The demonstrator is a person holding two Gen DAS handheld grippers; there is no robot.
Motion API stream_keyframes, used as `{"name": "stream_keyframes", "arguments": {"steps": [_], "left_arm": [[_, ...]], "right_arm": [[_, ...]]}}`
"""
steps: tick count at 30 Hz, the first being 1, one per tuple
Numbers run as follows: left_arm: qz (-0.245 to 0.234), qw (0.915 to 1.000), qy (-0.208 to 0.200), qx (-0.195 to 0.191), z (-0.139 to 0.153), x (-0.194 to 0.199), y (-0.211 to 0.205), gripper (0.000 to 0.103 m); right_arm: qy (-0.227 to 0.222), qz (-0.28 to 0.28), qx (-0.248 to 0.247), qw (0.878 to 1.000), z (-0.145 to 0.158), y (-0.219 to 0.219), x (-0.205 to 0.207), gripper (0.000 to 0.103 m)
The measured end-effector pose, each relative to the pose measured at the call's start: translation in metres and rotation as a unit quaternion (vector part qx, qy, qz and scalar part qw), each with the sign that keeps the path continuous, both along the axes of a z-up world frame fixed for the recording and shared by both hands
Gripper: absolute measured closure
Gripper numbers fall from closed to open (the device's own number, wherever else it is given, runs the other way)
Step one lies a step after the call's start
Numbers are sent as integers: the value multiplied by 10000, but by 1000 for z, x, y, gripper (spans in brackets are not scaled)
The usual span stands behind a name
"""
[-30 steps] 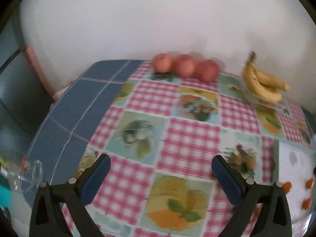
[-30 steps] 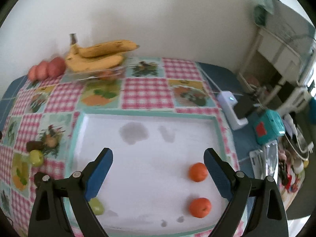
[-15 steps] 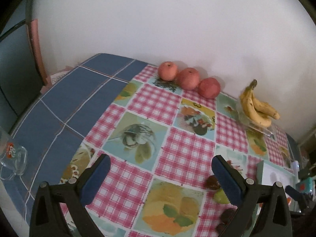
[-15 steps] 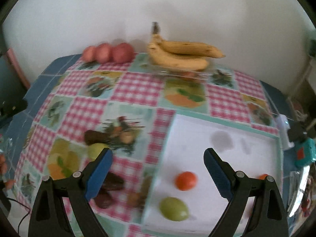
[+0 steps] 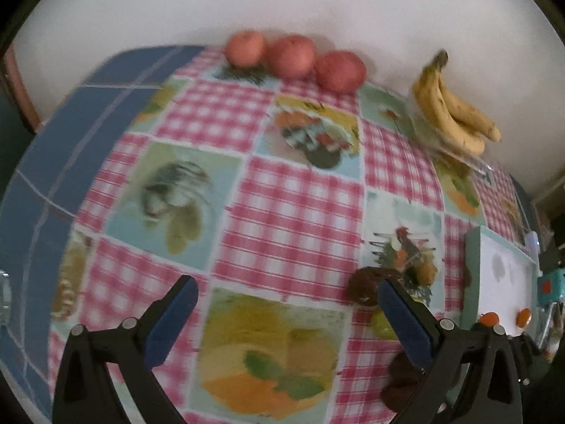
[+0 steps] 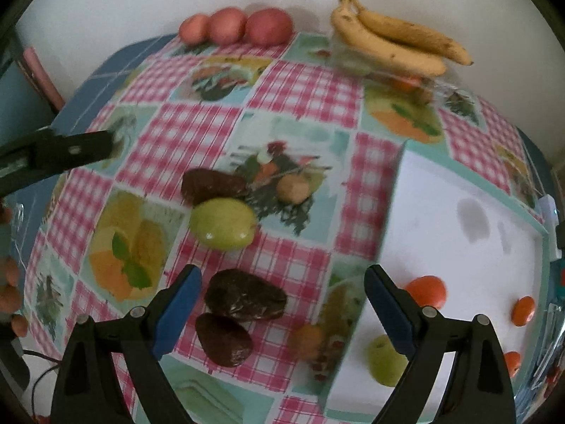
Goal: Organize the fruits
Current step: 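Grasp a dark date with the left tool while the right tool grasps another date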
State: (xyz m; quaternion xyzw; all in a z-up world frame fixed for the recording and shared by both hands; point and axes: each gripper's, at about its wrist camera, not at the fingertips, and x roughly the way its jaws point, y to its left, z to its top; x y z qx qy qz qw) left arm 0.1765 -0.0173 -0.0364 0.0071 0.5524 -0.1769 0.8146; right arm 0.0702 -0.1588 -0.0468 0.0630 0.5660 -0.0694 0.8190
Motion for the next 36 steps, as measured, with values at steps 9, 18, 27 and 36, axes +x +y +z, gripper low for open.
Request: {"name": "stream_keyframes", "arguments": {"steps": [9, 18, 27, 36], "left_arm": [[-169, 9992, 318, -194, -21, 9, -19, 0], [-598, 9964, 477, -357, -32, 17, -49, 8], [-862, 9954, 394, 96, -42, 19, -73, 12], [-882, 9948, 491, -163, -37, 17, -63, 42]], "right_arm": [[335, 74, -9, 9994, -25, 11, 5, 10], [493, 81, 4, 9988, -41, 17, 7, 19], [491, 86, 8, 9988, -43, 21, 11, 19], [500, 49, 3, 9987, -44, 17, 12, 19]]}}
